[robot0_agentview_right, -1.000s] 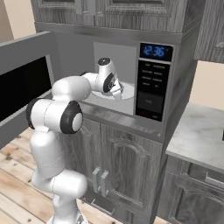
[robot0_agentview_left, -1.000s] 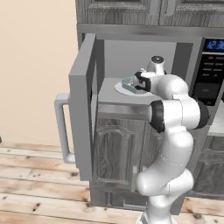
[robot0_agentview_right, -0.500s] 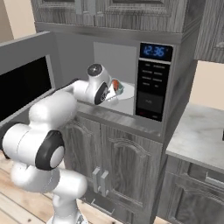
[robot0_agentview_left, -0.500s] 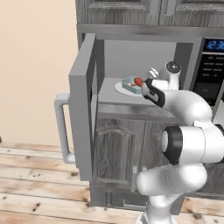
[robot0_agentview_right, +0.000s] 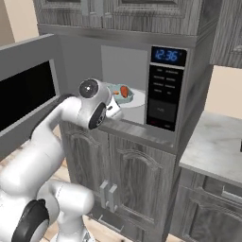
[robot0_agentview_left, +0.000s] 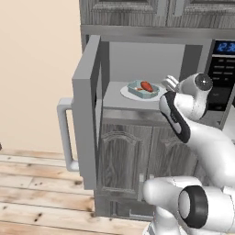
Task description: Place the tupperware containing the shrimp and sweet potato meal in the microwave. Close the microwave door and press the start button to reheat the meal.
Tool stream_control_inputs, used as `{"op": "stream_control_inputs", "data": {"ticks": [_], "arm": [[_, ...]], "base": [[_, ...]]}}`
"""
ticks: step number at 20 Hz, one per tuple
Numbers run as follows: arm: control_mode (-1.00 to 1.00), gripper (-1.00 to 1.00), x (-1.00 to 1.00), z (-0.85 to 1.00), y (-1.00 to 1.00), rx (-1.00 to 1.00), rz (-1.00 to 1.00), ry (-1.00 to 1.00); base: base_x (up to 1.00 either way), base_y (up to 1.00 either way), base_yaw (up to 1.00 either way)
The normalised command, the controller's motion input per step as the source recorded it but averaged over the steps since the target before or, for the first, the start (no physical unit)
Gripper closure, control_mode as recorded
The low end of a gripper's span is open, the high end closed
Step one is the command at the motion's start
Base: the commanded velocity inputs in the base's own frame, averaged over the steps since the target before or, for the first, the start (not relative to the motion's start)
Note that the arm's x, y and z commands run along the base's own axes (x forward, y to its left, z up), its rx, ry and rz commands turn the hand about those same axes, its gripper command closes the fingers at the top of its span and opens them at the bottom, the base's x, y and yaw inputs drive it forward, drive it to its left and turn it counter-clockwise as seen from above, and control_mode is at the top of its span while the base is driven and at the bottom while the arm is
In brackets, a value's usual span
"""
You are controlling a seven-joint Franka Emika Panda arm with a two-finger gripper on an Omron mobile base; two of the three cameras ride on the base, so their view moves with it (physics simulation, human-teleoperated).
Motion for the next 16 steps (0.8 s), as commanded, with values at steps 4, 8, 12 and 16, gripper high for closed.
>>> {"op": "stream_control_inputs", "data": {"ticks": [4,8,12,16], "arm": [[-1.00,-1.00,-1.00,0.59,0.22,-0.36,0.31,0.00],[-1.00,-1.00,-1.00,0.67,0.47,-0.44,0.33,0.01],[-1.00,-1.00,-1.00,0.62,0.56,-0.44,0.30,0.00],[-1.00,-1.00,-1.00,0.45,0.53,-0.43,0.24,0.00]], "base": [[0.00,0.00,0.00],[0.00,0.00,0.00],[0.00,0.00,0.00],[0.00,0.00,0.00]]}}
